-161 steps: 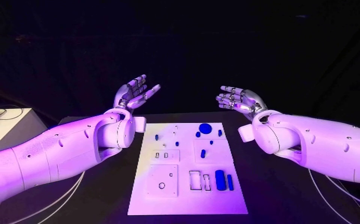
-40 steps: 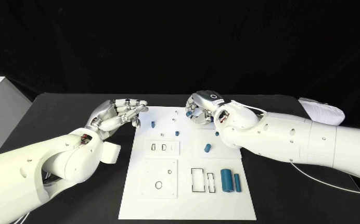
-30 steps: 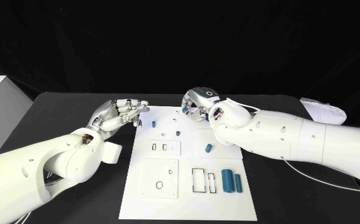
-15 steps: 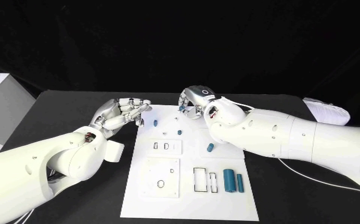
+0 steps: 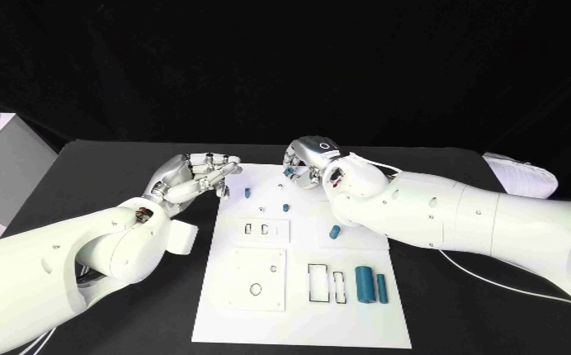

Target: Assemble the parts on the task board

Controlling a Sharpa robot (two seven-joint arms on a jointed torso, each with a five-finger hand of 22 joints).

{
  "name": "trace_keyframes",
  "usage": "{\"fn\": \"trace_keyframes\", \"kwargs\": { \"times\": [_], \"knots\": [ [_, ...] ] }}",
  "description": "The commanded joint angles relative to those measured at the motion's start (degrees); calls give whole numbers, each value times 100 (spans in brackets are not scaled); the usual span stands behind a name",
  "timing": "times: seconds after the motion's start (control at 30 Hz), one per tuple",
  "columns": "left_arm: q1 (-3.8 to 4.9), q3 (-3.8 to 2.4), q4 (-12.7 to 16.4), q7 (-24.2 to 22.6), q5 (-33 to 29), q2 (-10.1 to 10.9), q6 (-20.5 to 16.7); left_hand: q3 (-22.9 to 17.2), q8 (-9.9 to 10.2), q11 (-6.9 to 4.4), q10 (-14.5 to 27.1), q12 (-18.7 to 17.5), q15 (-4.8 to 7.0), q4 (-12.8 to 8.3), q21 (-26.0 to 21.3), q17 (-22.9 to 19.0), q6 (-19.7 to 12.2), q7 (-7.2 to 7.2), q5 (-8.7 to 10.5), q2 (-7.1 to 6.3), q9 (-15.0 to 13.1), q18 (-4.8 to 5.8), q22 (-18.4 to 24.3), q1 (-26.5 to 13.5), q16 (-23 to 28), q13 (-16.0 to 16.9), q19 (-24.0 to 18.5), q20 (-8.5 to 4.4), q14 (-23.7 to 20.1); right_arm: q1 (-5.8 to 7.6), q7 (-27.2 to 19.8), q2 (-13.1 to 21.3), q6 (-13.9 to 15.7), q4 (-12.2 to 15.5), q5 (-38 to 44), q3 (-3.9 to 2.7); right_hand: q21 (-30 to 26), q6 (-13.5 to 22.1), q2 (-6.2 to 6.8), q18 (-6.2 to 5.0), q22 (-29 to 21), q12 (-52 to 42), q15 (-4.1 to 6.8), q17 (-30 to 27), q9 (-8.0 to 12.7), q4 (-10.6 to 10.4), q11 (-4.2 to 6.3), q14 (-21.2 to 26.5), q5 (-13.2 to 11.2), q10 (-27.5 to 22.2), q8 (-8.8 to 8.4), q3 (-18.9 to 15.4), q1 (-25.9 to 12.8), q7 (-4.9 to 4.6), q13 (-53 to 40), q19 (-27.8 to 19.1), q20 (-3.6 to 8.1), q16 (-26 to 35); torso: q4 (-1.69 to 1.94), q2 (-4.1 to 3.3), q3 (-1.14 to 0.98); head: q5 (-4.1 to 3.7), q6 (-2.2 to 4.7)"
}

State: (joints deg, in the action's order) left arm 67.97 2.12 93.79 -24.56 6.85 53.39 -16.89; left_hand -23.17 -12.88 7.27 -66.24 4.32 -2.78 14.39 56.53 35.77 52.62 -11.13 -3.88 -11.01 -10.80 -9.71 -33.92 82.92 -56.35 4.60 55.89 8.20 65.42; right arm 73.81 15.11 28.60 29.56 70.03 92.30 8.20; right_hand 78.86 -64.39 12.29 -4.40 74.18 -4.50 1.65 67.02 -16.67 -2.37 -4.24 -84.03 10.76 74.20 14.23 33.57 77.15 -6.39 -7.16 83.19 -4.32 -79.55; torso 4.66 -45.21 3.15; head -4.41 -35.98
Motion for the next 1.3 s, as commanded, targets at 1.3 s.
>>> {"fn": "trace_keyframes", "kwargs": {
  "times": [1.3],
  "knots": [
    [18,-8,-7,1,-17,-28,91,-50,30,-9,37,-30,-8,-24,56,-11,-48,5,31,15,-16,-80,-22,-9,-43,-4,-58,18,-19,0,-219,-117,-219,-198,-39,17,-793,989,361,-118,-985,66,-234,-746,-249,-155,-127,11,-147,-1046,-510,-535,-400,-265,181,-520,-210,292,-11,-30,8,31,-40]
  ]
}}
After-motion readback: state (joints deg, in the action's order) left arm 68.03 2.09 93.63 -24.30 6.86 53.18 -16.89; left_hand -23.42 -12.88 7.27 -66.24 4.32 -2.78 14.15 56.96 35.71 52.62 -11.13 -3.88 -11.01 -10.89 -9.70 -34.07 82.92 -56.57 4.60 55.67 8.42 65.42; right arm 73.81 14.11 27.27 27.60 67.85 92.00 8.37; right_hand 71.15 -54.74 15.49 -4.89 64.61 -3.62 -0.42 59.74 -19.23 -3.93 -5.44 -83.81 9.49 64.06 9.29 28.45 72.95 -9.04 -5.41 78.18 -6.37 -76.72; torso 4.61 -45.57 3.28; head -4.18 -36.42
